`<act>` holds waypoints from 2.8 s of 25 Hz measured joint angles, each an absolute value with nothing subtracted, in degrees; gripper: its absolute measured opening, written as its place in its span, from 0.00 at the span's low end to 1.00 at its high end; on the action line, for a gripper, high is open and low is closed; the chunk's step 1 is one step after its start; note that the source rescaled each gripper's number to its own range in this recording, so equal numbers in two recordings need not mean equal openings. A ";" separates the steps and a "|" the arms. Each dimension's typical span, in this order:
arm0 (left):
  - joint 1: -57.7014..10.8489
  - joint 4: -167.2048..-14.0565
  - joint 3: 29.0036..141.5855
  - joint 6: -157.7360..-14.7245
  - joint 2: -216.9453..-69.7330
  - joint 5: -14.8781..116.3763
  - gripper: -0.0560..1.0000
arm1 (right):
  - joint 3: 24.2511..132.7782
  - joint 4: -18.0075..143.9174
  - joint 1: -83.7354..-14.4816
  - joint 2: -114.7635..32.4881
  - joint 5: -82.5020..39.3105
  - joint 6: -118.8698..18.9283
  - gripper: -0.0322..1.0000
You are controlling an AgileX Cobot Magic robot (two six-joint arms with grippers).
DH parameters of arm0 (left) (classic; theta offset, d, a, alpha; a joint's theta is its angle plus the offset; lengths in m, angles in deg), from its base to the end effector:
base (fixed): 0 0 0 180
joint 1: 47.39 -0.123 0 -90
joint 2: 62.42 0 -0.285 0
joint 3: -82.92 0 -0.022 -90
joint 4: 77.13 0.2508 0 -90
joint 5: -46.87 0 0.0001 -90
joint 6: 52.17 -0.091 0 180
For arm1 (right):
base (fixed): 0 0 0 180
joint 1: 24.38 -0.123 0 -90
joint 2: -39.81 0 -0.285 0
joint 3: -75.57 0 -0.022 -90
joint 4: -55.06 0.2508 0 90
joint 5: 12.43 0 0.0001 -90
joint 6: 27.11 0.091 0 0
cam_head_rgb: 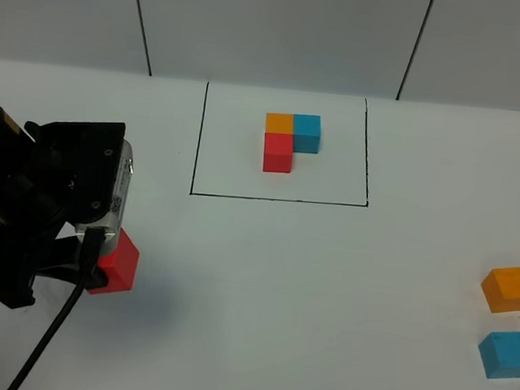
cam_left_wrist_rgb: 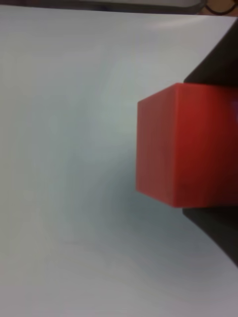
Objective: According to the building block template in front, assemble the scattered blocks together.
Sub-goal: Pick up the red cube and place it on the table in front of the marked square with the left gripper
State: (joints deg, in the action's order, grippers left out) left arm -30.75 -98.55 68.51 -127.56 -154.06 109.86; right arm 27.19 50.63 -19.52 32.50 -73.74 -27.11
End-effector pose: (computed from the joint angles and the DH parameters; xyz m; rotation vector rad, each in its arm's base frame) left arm 0.2541 -0.1069 0.2757 1.8685 2.0733 -0.2978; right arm -0.0075 -0.0056 0.2776 0.0911 2.0407 -0.1455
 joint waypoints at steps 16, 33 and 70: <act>-30.20 -95.01 68.51 -126.58 -155.45 107.21 0.52 | 27.19 50.63 -19.52 32.50 -73.74 -27.11 0.04; -19.76 -91.16 87.41 -115.57 -171.89 105.79 0.52 | 27.17 50.63 -19.52 32.50 -73.74 -27.11 0.04; -17.97 -90.76 97.01 -114.10 -192.08 99.63 0.52 | 27.12 50.63 -19.52 32.50 -73.74 -27.11 0.04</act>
